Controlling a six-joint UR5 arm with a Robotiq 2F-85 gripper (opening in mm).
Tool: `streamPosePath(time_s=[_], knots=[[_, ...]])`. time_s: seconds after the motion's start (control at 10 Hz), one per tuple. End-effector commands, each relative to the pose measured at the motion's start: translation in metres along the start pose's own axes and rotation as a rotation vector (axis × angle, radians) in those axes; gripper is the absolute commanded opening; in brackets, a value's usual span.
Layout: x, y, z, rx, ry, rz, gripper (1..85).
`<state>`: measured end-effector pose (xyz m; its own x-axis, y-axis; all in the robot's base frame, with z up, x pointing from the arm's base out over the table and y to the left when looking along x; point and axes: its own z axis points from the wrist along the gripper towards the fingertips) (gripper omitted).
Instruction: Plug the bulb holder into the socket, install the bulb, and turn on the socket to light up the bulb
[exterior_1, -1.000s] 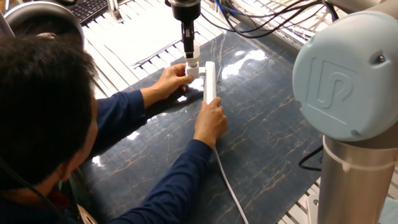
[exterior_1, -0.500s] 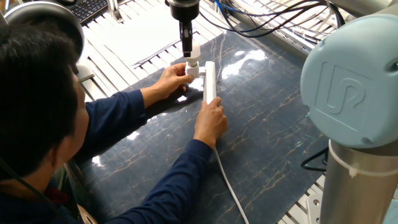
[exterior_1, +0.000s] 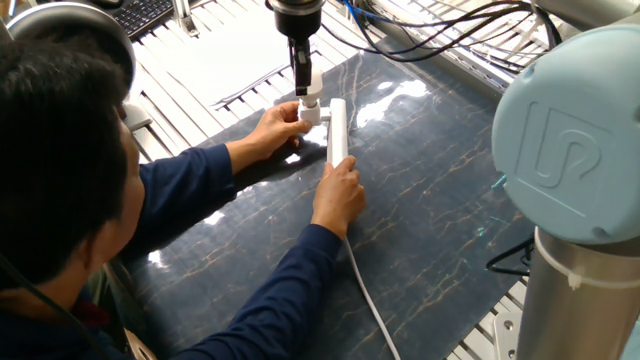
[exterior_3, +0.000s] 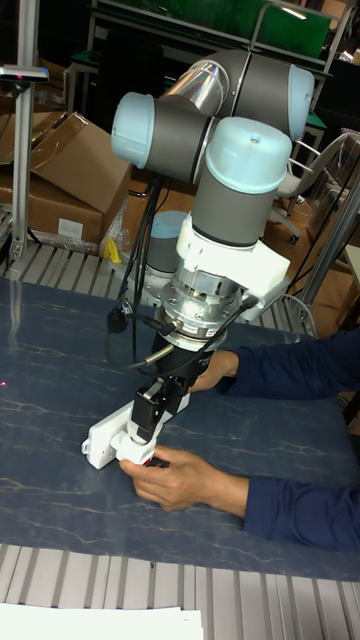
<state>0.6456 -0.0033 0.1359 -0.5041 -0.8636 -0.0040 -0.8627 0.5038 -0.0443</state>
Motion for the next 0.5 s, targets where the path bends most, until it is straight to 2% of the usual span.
streamPosePath(time_s=[0.0,0.4], knots=[[0.003,0.004,0.0,0.004,-0.011,-0.128,60.3],[0.016,-0.005,-0.001,0.015,0.003,-0.266,60.0]])
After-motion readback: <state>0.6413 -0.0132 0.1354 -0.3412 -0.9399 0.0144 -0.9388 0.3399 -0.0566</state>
